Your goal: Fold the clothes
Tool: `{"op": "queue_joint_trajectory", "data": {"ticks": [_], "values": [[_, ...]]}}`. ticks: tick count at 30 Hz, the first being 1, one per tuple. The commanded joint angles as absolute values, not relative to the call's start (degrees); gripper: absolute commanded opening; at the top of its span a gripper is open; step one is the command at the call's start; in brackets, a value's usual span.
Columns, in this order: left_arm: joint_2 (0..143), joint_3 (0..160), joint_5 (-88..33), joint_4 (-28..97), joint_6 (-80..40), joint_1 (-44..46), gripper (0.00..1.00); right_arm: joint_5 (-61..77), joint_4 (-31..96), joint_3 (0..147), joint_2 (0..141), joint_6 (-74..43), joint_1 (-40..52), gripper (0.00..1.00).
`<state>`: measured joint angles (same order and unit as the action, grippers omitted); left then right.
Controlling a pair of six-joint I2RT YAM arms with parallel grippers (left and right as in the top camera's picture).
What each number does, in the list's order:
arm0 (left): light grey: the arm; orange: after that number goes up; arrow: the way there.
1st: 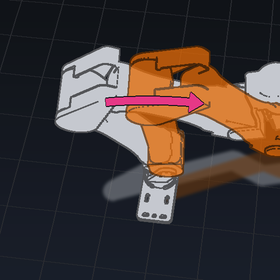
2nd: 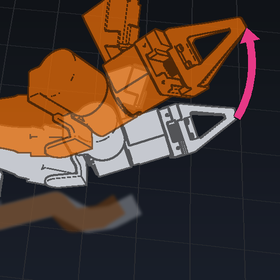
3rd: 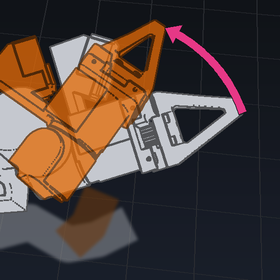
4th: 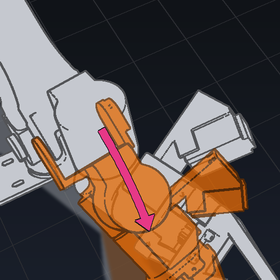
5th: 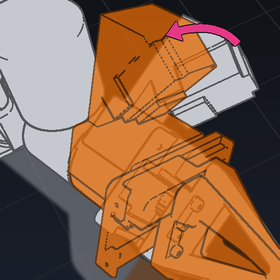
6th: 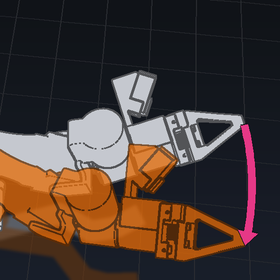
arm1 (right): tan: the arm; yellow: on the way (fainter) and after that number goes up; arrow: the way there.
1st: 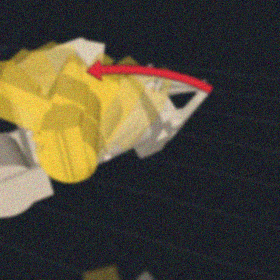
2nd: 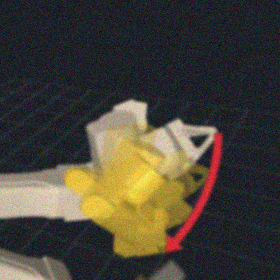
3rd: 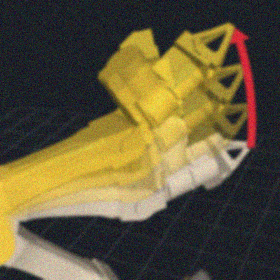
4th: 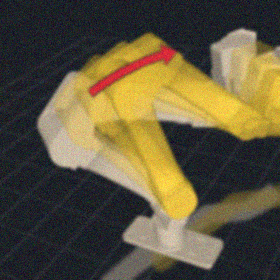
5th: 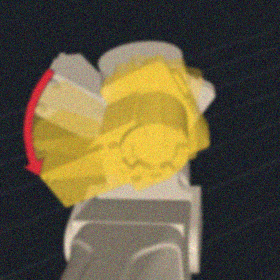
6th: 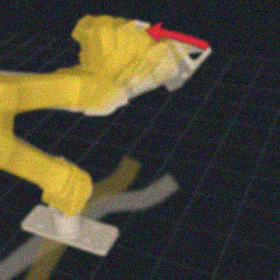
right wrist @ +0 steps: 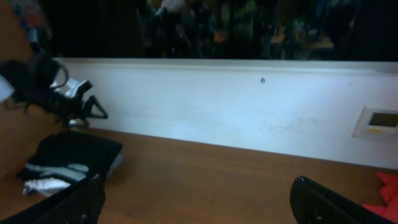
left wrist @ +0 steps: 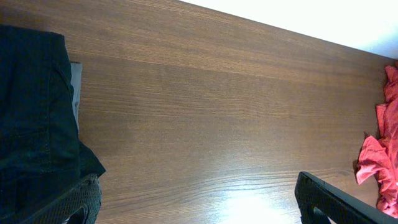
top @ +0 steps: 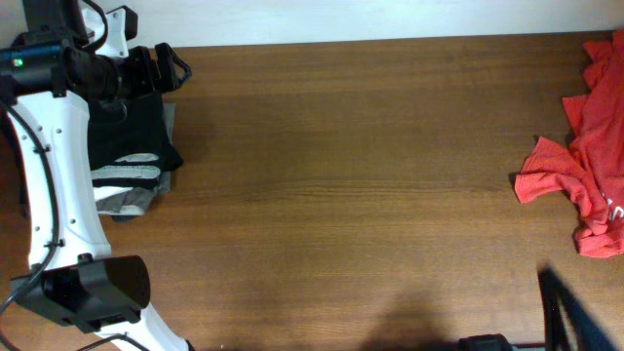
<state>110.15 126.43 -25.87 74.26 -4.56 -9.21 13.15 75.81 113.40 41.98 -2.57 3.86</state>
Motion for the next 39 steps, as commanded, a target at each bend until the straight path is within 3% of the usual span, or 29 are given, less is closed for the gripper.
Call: {"op": "queue_joint_trajectory", "data": {"ticks": [1, 6, 13, 26, 39], "values": [[110.3, 126.5, -25.6, 74.3, -4.5, -9.1, 0.99, 13.5, 76.1, 105.0, 34.6, -2.2, 4.4, 0.99], [110.3, 126.5, -25.6, 74.3, -4.5, -9.1, 0.99, 13.5, 70.7, 86.1, 19.3, -2.2, 4.4, 0.99], [110.3, 126.5, -25.6, 74.2, -4.5, -9.1, 0.99, 13.4, 48.9, 58.0, 4.3, -2.2, 3.1, 0.99], [110.3, 126.5, -25.6, 74.2, -4.5, -9.1, 0.99, 12.0, -3.8, 18.1, 2.4, -2.2, 2.1, 0.99], [110.3, 126.5, -25.6, 74.3, -4.5, -9.1, 0.99, 5.3, -8.0, 7.3, 0.2, -2.2, 2.2, 0.99]]}}
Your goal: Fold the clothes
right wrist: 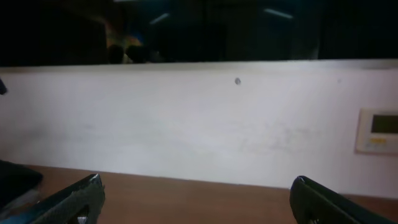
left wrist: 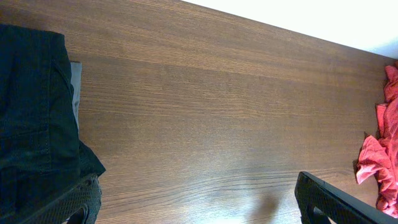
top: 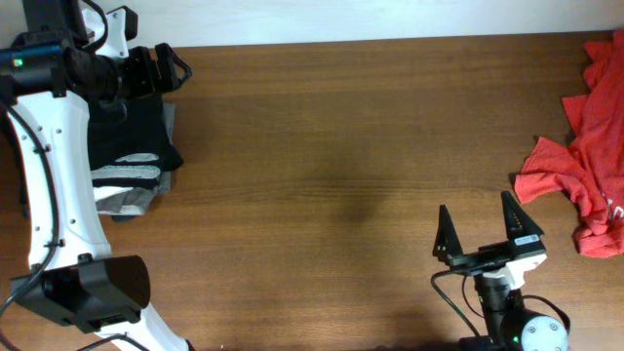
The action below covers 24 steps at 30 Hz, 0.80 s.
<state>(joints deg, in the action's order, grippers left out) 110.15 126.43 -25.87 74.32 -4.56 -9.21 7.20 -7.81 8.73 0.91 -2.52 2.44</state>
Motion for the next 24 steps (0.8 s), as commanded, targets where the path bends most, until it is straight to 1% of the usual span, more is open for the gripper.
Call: {"op": "queue_joint_trajectory", "data": {"ticks": [1, 13, 24], "values": [[110.3, 126.5, -25.6, 74.2, -4.5, -9.1, 0.99, 5.3, -7.9, 6.8, 0.2, -2.2, 2.2, 0.99], [110.3, 126.5, -25.6, 74.2, -4.5, -9.1, 0.99, 4.2, -7.7, 0.3, 0.2, -2.2, 2.2, 0.99], [110.3, 126.5, -25.6, 74.2, -4.5, -9.1, 0.99, 5.3, 0.9, 0.3, 0.2, -2.2, 2.2, 0.99]]}}
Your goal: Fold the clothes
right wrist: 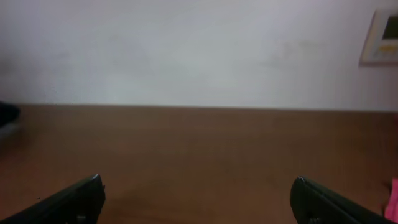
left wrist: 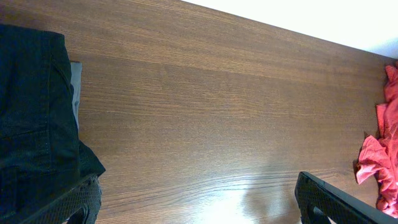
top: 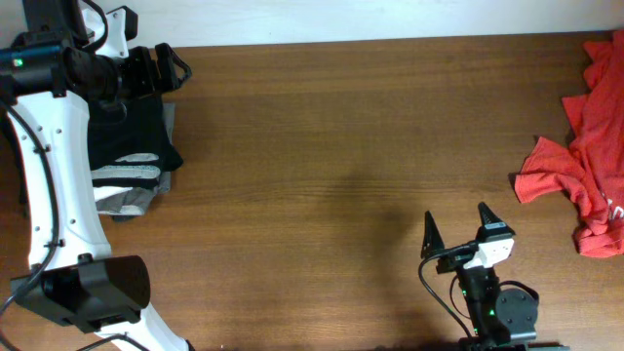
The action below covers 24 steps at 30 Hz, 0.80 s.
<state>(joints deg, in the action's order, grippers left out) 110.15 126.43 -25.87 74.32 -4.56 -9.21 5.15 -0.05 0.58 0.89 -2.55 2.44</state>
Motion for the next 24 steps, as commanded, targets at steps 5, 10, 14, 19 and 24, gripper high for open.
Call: {"op": "queue_joint_trajectory", "data": {"ticks": [5, 10, 14, 19, 24], "values": [[110.3, 126.5, -25.6, 74.2, -4.5, -9.1, 0.99, 5.3, 4.0, 0.3, 0.4, -2.2, 2.2, 0.99], [110.3, 126.5, -25.6, 74.2, -4.5, -9.1, 0.99, 5.3, 4.1, 0.3, 0.4, -2.2, 2.2, 0.99], [110.3, 126.5, -25.6, 74.3, -4.5, -9.1, 0.99, 5.3, 4.1, 0.3, 0.4, -2.2, 2.2, 0.99], [110.3, 126.5, -25.6, 74.2, -4.5, -9.1, 0.99, 5.3, 4.1, 0.3, 0.4, -2.2, 2.2, 0.99], [110.3, 126.5, -25.6, 74.2, -4.5, -9.1, 0.99, 5.3, 4.1, 0.3, 0.4, -2.2, 2.2, 0.99]]}}
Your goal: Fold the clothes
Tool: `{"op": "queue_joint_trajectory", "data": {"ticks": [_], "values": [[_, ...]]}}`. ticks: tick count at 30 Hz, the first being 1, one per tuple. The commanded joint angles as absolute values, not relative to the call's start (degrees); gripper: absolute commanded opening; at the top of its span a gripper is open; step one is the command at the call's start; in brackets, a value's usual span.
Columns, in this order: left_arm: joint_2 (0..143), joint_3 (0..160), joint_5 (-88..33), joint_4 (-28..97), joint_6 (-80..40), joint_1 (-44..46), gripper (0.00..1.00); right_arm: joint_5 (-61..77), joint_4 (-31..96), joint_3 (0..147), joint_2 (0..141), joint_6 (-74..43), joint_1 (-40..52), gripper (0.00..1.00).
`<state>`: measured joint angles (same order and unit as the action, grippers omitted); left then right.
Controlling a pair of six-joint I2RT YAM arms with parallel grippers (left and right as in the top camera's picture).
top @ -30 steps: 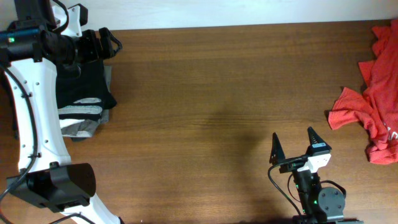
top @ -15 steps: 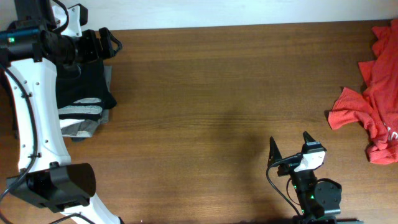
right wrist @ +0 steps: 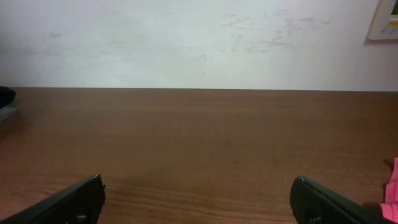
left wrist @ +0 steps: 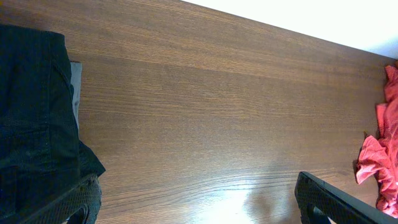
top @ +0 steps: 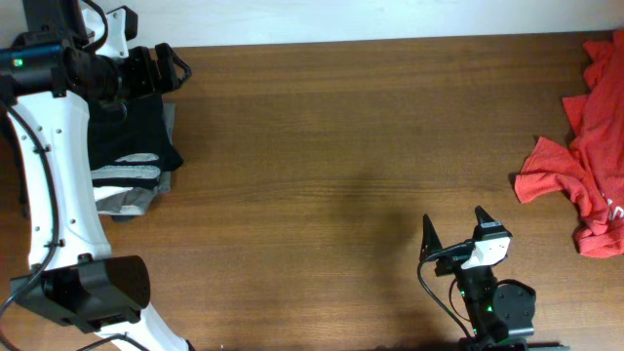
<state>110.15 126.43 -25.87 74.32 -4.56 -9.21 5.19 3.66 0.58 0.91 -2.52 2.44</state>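
A crumpled red garment lies at the table's far right edge; the left wrist view shows it as red cloth at its right side. A folded stack of dark, white and grey clothes sits at the far left. My left gripper hangs open over the stack's back end, fingers wide with nothing between them. My right gripper is open and empty near the front edge, right of centre, facing the back wall.
The brown wooden table stretches between the stack and the red garment. A white wall runs behind the table's back edge, with a small wall panel at upper right. My left arm's white links span the left side.
My right gripper has tilted down slightly, so its view now takes in more table and the wall sits higher. The left arm and the clothes have not moved.
The right arm was first barely in the overhead view at the lower right corner. Then its open gripper stood over the front of the table, right of centre. It then sat slightly further left, where it remains. The left gripper stayed open over the stack throughout.
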Motion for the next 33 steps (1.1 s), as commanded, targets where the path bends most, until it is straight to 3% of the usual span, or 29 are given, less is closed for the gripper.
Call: {"op": "queue_joint_trajectory", "data": {"ticks": [1, 7, 20, 26, 33], "values": [[110.3, 126.5, -25.6, 74.2, -4.5, -9.1, 0.99, 5.3, 4.1, 0.3, 0.4, -2.2, 2.2, 0.99], [105.9, 126.5, -25.4, 74.3, -4.5, -8.7, 0.99, 5.3, 4.1, 0.3, 0.4, -2.2, 2.2, 0.99], [77.2, 122.4, -24.4, 74.3, -4.2, -4.3, 0.99, 5.3, 4.1, 0.3, 0.4, -2.2, 2.2, 0.99], [59.0, 104.9, -22.0, 73.3, -4.2, -2.9, 0.99, 5.3, 4.1, 0.3, 0.4, -2.2, 2.2, 0.99], [37.3, 73.9, -22.2, 68.3, -4.3, -2.0, 0.99, 5.3, 4.1, 0.3, 0.4, -2.2, 2.2, 0.99]]}}
